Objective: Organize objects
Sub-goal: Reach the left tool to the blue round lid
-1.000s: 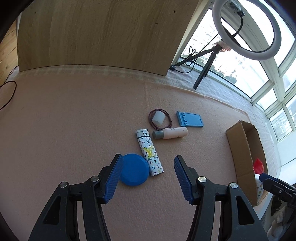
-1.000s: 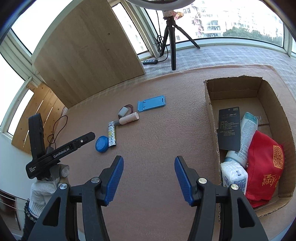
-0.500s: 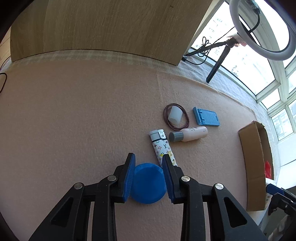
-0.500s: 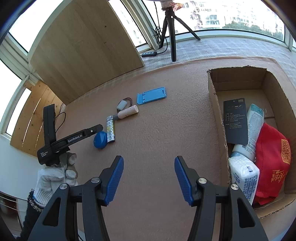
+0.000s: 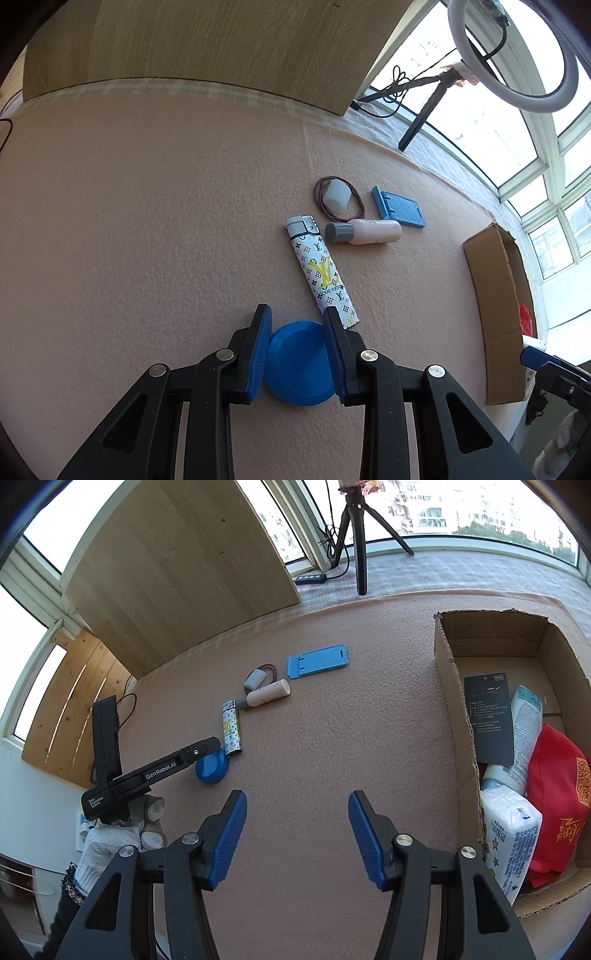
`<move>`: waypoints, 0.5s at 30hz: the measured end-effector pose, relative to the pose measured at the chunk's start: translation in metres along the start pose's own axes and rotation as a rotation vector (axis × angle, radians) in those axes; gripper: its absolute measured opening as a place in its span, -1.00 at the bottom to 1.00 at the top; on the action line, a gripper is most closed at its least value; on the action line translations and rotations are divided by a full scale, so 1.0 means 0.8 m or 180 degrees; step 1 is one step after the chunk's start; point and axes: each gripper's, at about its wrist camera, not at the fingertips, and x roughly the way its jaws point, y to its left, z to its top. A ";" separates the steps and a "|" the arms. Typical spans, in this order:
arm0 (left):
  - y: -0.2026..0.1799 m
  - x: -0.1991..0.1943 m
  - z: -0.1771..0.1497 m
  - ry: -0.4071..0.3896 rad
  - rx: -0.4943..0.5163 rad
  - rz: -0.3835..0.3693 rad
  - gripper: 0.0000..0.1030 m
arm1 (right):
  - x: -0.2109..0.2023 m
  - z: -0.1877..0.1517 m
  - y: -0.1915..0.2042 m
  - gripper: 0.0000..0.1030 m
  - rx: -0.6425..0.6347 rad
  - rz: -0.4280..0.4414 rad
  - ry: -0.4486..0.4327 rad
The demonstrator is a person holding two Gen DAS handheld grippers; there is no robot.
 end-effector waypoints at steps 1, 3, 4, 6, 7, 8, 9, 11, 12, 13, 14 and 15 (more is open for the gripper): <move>-0.001 -0.002 -0.006 -0.0011 -0.0015 -0.0026 -0.39 | 0.001 -0.001 0.001 0.03 -0.0003 0.0008 0.0006; -0.004 -0.005 -0.017 -0.0028 0.0012 -0.0056 -0.39 | 0.004 -0.002 0.003 0.03 -0.0003 0.0026 0.0023; -0.006 -0.007 -0.023 -0.0031 0.0037 -0.0057 -0.39 | 0.006 -0.003 0.004 0.03 -0.0006 0.0033 0.0032; -0.013 -0.010 -0.032 -0.0018 0.0065 -0.0055 -0.39 | 0.009 -0.005 0.005 0.04 -0.0011 0.0046 0.0051; -0.014 -0.012 -0.038 -0.0008 0.0062 -0.0072 -0.39 | 0.010 -0.006 0.005 0.03 -0.0009 0.0051 0.0059; -0.017 -0.014 -0.044 -0.0005 0.0068 -0.0087 -0.39 | 0.011 -0.007 0.005 0.03 -0.0005 0.0059 0.0068; -0.020 -0.016 -0.051 0.0007 0.0093 -0.0103 -0.39 | 0.011 -0.008 0.005 0.03 -0.0003 0.0066 0.0073; -0.028 -0.019 -0.063 0.0026 0.0141 -0.0117 -0.39 | 0.012 -0.009 0.005 0.04 -0.0004 0.0075 0.0077; -0.033 -0.020 -0.069 0.0042 0.0175 -0.0135 -0.39 | 0.012 -0.010 0.005 0.04 -0.0005 0.0078 0.0080; -0.039 -0.020 -0.075 0.0063 0.0230 -0.0160 -0.39 | 0.013 -0.010 0.005 0.04 -0.0007 0.0080 0.0086; -0.044 -0.021 -0.081 0.0072 0.0277 -0.0165 -0.39 | 0.014 -0.011 0.005 0.04 -0.0008 0.0085 0.0093; -0.049 -0.022 -0.086 0.0079 0.0322 -0.0165 -0.38 | 0.015 -0.012 0.005 0.04 -0.0007 0.0089 0.0101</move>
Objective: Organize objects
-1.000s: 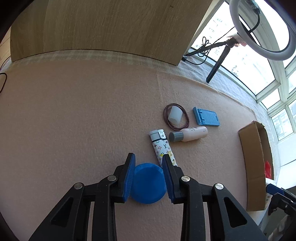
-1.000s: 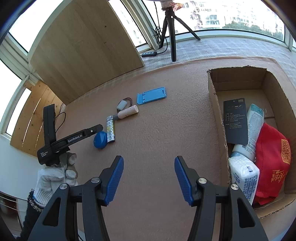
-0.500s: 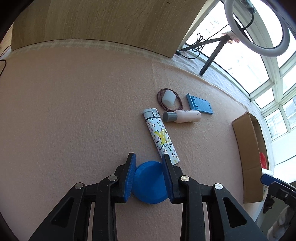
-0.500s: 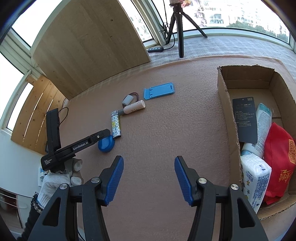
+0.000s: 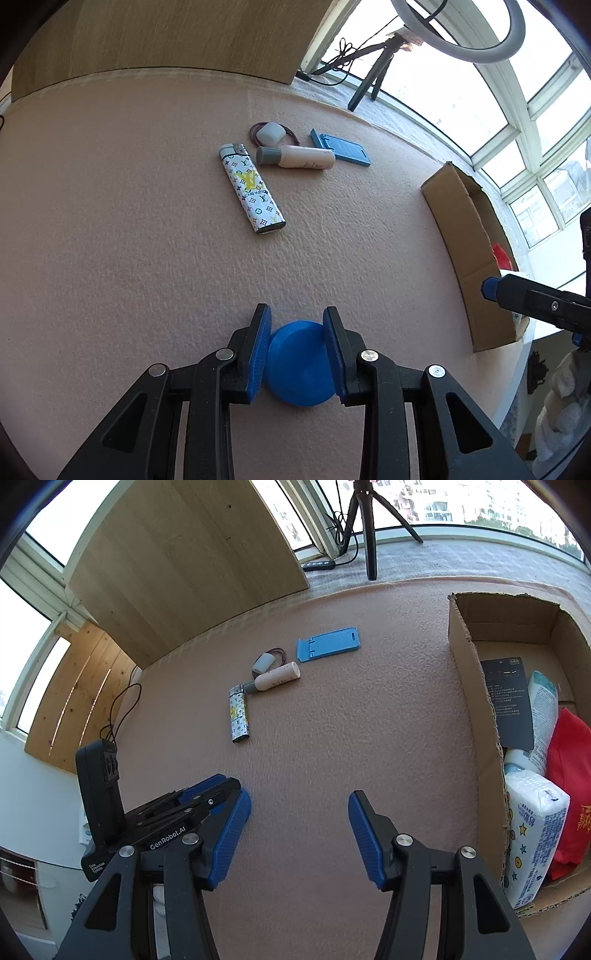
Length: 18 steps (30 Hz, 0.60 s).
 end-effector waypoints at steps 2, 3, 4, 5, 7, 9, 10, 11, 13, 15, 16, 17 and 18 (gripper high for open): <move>-0.009 -0.001 -0.008 0.0060 0.0048 -0.0033 -0.38 | 0.003 -0.002 0.001 0.04 -0.0009 0.0008 0.0020; -0.011 -0.002 -0.011 0.0092 0.0047 -0.0049 -0.38 | 0.004 -0.003 0.002 0.04 -0.0017 0.0015 0.0030; -0.013 -0.004 -0.014 0.0115 0.0051 -0.0053 -0.37 | 0.006 -0.004 0.003 0.04 -0.0026 0.0030 0.0045; -0.015 -0.008 -0.018 0.0127 0.0061 -0.0041 -0.32 | 0.008 -0.005 0.004 0.04 -0.0039 0.0056 0.0061; -0.017 -0.018 -0.026 0.0103 0.0082 0.0019 0.00 | 0.015 -0.007 0.006 0.04 -0.0069 0.0080 0.0094; -0.020 -0.031 -0.035 0.0072 0.0150 0.0024 0.23 | 0.023 -0.011 0.008 0.04 -0.0096 0.0086 0.0140; -0.023 -0.036 -0.039 0.0073 0.0202 0.0032 0.23 | 0.027 -0.012 0.008 0.04 -0.0095 0.0099 0.0177; -0.025 -0.040 -0.044 0.0075 0.0255 0.0057 0.23 | 0.032 -0.014 0.009 0.04 -0.0085 0.0112 0.0218; -0.028 -0.044 -0.053 0.0107 0.0338 0.0119 0.24 | 0.043 -0.018 0.010 0.08 -0.0078 0.0129 0.0318; -0.028 -0.046 -0.059 0.0142 0.0353 0.0109 0.24 | 0.055 -0.023 0.013 0.08 -0.0101 0.0127 0.0419; -0.028 -0.045 -0.061 0.0149 0.0343 0.0113 0.24 | 0.060 -0.025 0.015 0.08 -0.0125 0.0131 0.0462; -0.027 -0.045 -0.063 0.0147 0.0329 0.0109 0.24 | 0.066 -0.028 0.018 0.08 -0.0159 0.0127 0.0511; -0.027 -0.045 -0.064 0.0151 0.0315 0.0092 0.24 | 0.071 -0.031 0.022 0.08 -0.0199 0.0115 0.0554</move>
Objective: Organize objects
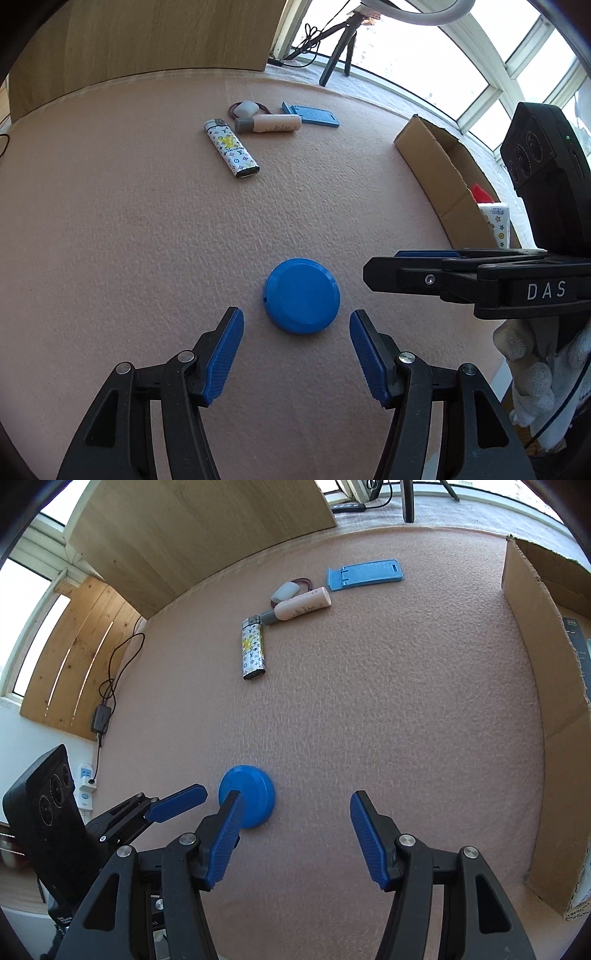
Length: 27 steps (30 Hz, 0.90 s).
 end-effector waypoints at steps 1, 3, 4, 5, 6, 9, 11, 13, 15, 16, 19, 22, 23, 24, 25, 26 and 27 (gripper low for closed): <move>0.000 0.003 0.002 0.0003 -0.0013 -0.0013 0.23 | 0.005 -0.002 0.004 0.08 -0.0043 -0.0008 0.0040; -0.002 0.006 0.002 0.0020 0.0005 -0.0011 0.23 | 0.015 -0.004 0.011 0.08 -0.0131 -0.0019 0.0109; -0.003 0.008 0.002 0.0028 0.0015 -0.0005 0.23 | 0.018 -0.005 0.015 0.08 -0.0166 -0.0032 0.0132; -0.004 0.009 0.002 0.0039 0.0017 -0.0001 0.23 | 0.021 -0.006 0.018 0.08 -0.0192 -0.0050 0.0134; -0.005 0.010 0.002 0.0043 0.0016 0.0002 0.23 | 0.024 -0.006 0.020 0.08 -0.0216 -0.0064 0.0149; -0.008 0.015 0.005 0.0062 0.0048 0.0038 0.23 | 0.029 -0.004 0.026 0.08 -0.0272 -0.0068 0.0172; -0.011 0.019 0.006 0.0082 0.0092 0.0076 0.22 | 0.032 -0.001 0.027 0.08 -0.0285 -0.0074 0.0188; -0.013 0.021 0.007 0.0096 0.0119 0.0080 0.22 | 0.036 0.002 0.028 0.08 -0.0286 -0.0068 0.0209; -0.015 0.023 0.007 0.0098 0.0120 0.0066 0.22 | 0.040 0.005 0.029 0.08 -0.0301 -0.0065 0.0223; -0.016 0.024 0.008 0.0095 0.0119 0.0065 0.22 | 0.041 0.006 0.030 0.08 -0.0317 -0.0063 0.0229; -0.017 0.026 0.008 0.0077 0.0102 0.0048 0.16 | 0.044 0.009 0.034 0.07 -0.0351 -0.0071 0.0240; -0.018 0.027 0.009 0.0071 0.0095 0.0059 0.07 | 0.048 0.011 0.037 -0.07 -0.0390 -0.0085 0.0267; -0.018 0.028 0.010 0.0070 0.0089 0.0054 0.01 | 0.048 0.012 0.037 -0.09 -0.0400 -0.0093 0.0274; -0.018 0.028 0.010 0.0070 0.0082 0.0051 -0.04 | 0.048 0.012 0.038 -0.12 -0.0407 -0.0092 0.0277; -0.017 0.029 0.011 0.0068 0.0078 0.0051 -0.06 | 0.048 0.012 0.038 -0.18 -0.0406 -0.0080 0.0287; -0.017 0.029 0.011 0.0064 0.0074 0.0055 -0.11 | 0.048 0.013 0.038 -0.21 -0.0402 -0.0076 0.0296; -0.018 0.030 0.011 0.0063 0.0070 0.0054 -0.15 | 0.048 0.013 0.038 -0.24 -0.0405 -0.0082 0.0295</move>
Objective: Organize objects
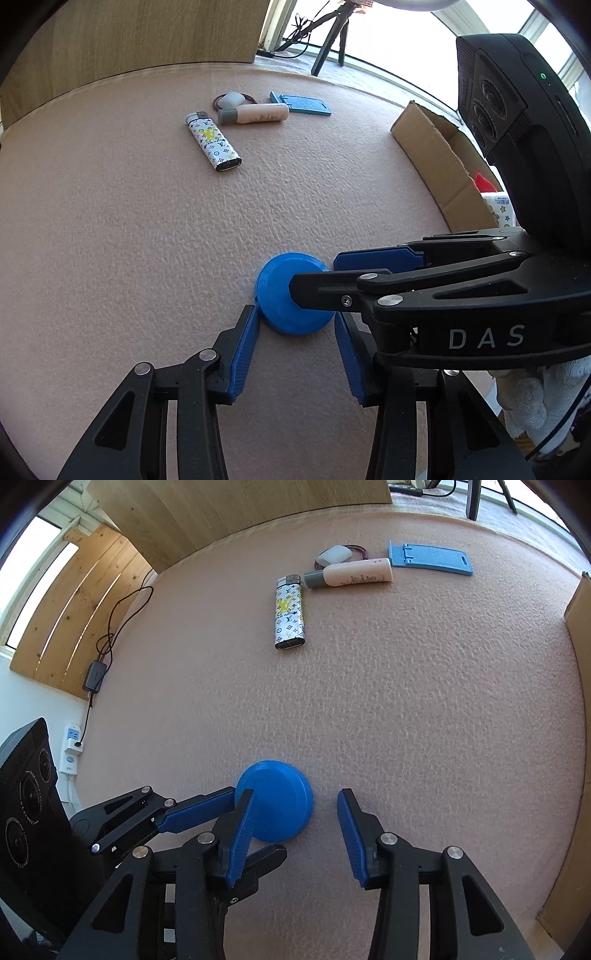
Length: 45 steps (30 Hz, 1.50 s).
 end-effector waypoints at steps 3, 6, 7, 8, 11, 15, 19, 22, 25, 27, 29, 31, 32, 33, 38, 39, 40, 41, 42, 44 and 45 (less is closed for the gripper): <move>-0.002 0.001 0.001 0.0003 0.0016 0.0017 -0.20 | -0.002 -0.001 -0.001 -0.42 0.0004 0.0035 0.0023; -0.004 0.002 0.004 -0.0010 0.0004 0.0008 -0.21 | -0.005 -0.003 -0.003 -0.43 0.0047 0.0074 0.0027; -0.005 0.002 0.005 -0.0014 0.0006 -0.0001 -0.21 | -0.005 -0.004 -0.004 -0.43 0.0059 0.0077 0.0023; -0.008 0.002 0.007 -0.0018 0.0019 -0.0007 -0.21 | -0.006 -0.004 -0.006 -0.43 0.0075 0.0080 0.0018; -0.019 0.000 0.013 -0.0053 0.0077 -0.0016 -0.21 | -0.014 -0.007 -0.012 -0.43 0.0103 0.0061 -0.0035; -0.037 -0.006 0.029 -0.0124 0.0142 -0.0060 -0.21 | -0.034 -0.007 -0.022 -0.43 0.0158 0.0049 -0.0150; -0.064 -0.011 0.055 -0.0216 0.0260 -0.0099 -0.21 | -0.063 -0.005 -0.037 -0.43 0.0207 0.0019 -0.0312; -0.086 -0.014 0.075 -0.0288 0.0357 -0.0149 -0.21 | -0.088 -0.002 -0.050 -0.43 0.0234 -0.0027 -0.0454; -0.109 -0.015 0.094 -0.0348 0.0458 -0.0208 -0.21 | -0.114 0.001 -0.065 -0.43 0.0283 -0.0070 -0.0589; -0.124 -0.014 0.106 -0.0373 0.0521 -0.0257 -0.21 | -0.130 0.002 -0.075 -0.43 0.0313 -0.0116 -0.0672; -0.141 -0.012 0.116 -0.0394 0.0592 -0.0301 -0.21 | -0.146 0.002 -0.086 -0.43 0.0338 -0.0168 -0.0745; -0.158 -0.007 0.126 -0.0411 0.0664 -0.0331 -0.21 | -0.161 0.001 -0.099 -0.43 0.0379 -0.0207 -0.0811; -0.166 -0.004 0.131 -0.0418 0.0695 -0.0350 -0.21 | -0.166 0.002 -0.104 -0.43 0.0407 -0.0223 -0.0840; -0.175 -0.002 0.136 -0.0422 0.0722 -0.0370 -0.21 | -0.173 0.002 -0.111 -0.43 0.0436 -0.0237 -0.0868; -0.221 0.014 0.151 -0.0405 0.0846 -0.0476 -0.21 | -0.198 -0.002 -0.147 -0.43 0.0590 -0.0310 -0.0982; -0.228 0.018 0.154 -0.0395 0.0865 -0.0491 -0.21 | -0.202 -0.004 -0.154 -0.43 0.0622 -0.0323 -0.0998; -0.236 0.023 0.157 -0.0383 0.0889 -0.0505 -0.21 | -0.205 -0.005 -0.161 -0.43 0.0652 -0.0336 -0.1009; -0.244 0.026 0.158 -0.0373 0.0910 -0.0517 -0.22 | -0.208 -0.006 -0.168 -0.43 0.0682 -0.0346 -0.1019; -0.250 0.029 0.159 -0.0363 0.0927 -0.0528 -0.22 | -0.210 -0.007 -0.174 -0.43 0.0710 -0.0356 -0.1027; -0.262 0.035 0.162 -0.0346 0.0960 -0.0540 -0.22 | -0.214 -0.009 -0.186 -0.43 0.0760 -0.0375 -0.1042; -0.267 0.038 0.163 -0.0340 0.0975 -0.0544 -0.22 | -0.216 -0.010 -0.191 -0.43 0.0782 -0.0384 -0.1049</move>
